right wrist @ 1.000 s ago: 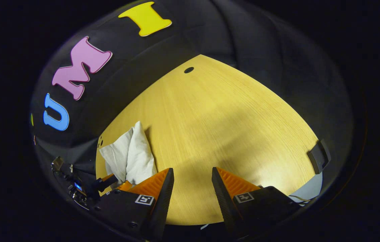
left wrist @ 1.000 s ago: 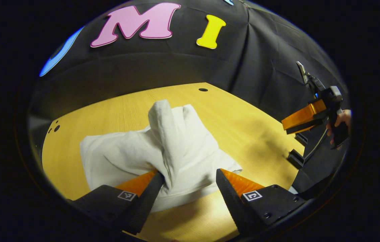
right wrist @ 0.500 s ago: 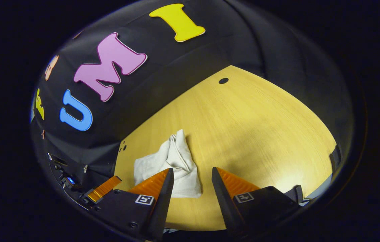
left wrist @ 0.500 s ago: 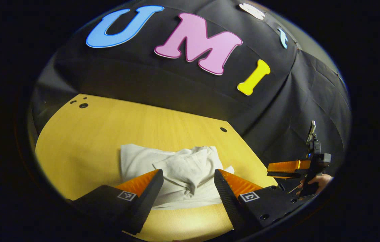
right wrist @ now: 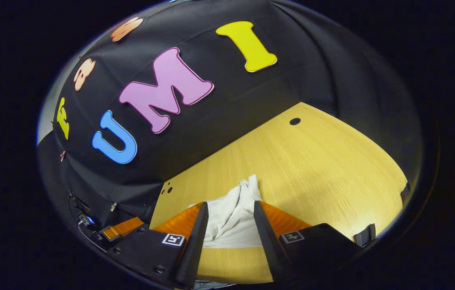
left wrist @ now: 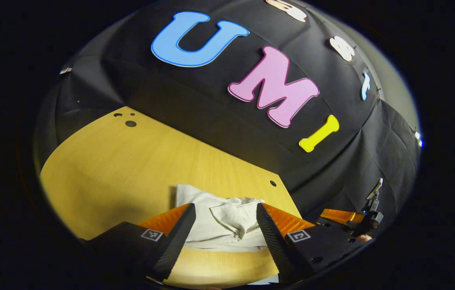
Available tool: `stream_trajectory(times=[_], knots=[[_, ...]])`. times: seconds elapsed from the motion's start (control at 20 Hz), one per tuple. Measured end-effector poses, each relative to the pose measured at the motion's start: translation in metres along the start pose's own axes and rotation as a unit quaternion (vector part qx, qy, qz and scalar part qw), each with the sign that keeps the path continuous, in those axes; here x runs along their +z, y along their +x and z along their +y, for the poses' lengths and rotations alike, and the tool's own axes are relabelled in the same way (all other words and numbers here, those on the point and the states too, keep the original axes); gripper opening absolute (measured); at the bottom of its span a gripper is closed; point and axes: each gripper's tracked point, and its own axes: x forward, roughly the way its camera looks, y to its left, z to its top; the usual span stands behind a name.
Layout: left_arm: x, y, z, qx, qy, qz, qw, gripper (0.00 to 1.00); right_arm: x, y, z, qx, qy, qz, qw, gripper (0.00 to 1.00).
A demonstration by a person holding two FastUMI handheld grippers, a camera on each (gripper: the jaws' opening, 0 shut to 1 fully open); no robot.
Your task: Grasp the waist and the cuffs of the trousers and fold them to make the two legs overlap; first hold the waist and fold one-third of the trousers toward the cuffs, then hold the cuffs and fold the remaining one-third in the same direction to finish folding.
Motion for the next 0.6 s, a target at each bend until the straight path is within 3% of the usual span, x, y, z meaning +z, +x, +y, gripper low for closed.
stream_trajectory(times=[0.6], knots=[[0.007,-0.017,0.019,0.011,-0.011,-0.013,1.0,0.95,-0.014,0.01,0.034,0.022,-0.006,0.009,1.0,0.71]])
